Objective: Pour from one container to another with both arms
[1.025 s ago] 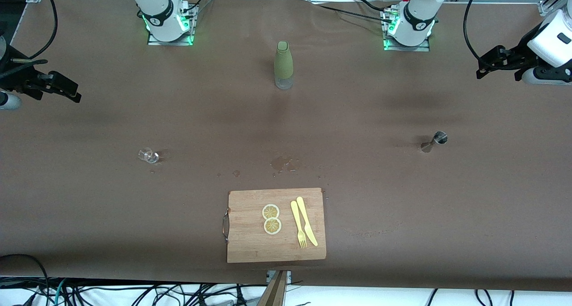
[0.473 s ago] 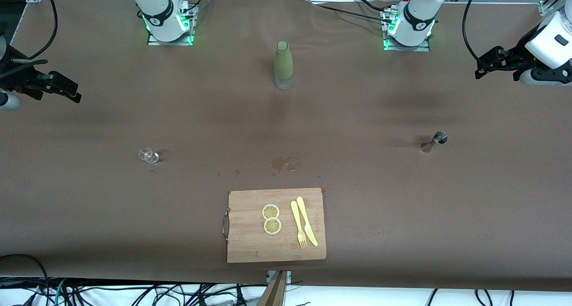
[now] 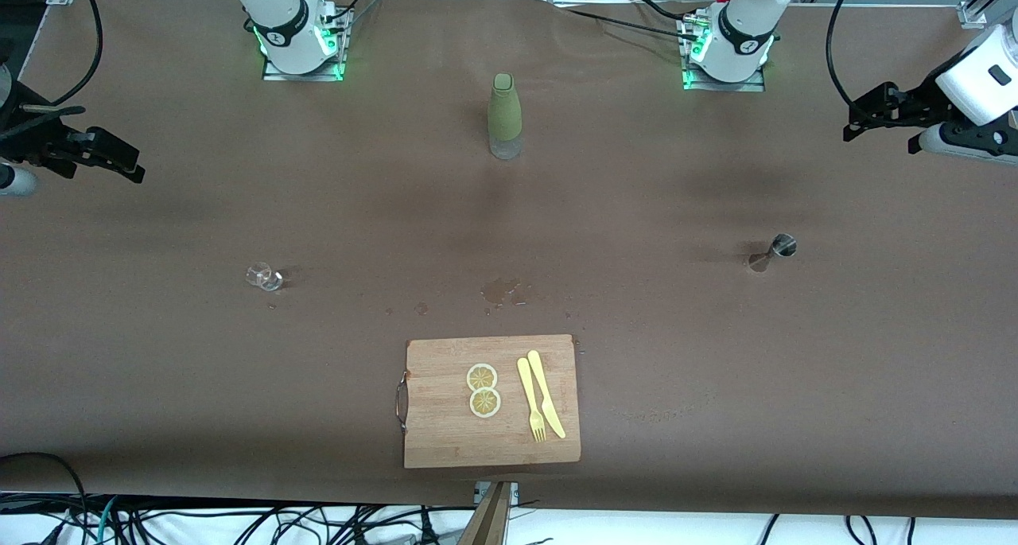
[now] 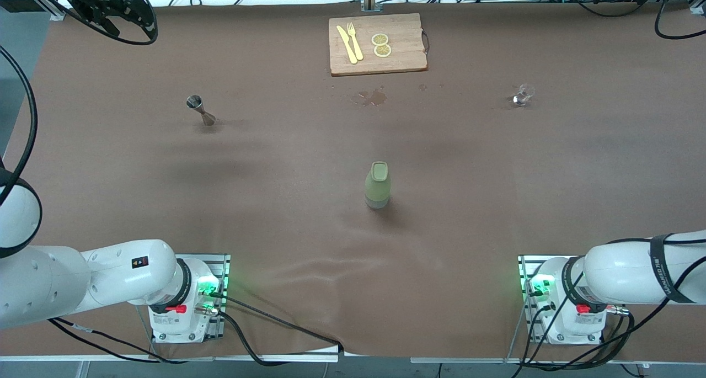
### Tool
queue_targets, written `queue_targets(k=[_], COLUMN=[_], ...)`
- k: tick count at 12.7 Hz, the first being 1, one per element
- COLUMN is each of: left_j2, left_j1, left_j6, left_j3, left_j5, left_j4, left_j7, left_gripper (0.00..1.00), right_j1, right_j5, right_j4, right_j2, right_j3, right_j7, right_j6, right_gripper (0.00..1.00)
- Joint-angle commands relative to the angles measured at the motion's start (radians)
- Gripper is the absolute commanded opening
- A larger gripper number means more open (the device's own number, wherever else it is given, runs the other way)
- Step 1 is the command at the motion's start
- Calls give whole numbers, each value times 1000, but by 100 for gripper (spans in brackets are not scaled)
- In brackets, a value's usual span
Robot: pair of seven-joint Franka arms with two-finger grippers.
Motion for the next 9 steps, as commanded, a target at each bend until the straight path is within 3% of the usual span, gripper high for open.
queue_targets(k=[1, 4, 9], left_j2=[10, 104, 177], left_j1=[71, 213, 301], left_j6=[33, 67, 196], left_j3=[0, 0, 1], left_j5=[-60, -154, -304], left_j4=[-13, -22, -148], left_j7=[216, 515, 896], left_gripper=[100, 99, 98], right_j1=[-3, -3, -3], right_j5=[10, 10, 10], right_j4=[-12, -12, -12], right_j2=[-10, -10, -10], right_j3=[-1, -1, -1], right_j7=[9, 9, 0], right_j6=[7, 7, 4], right_gripper=[100, 100, 100])
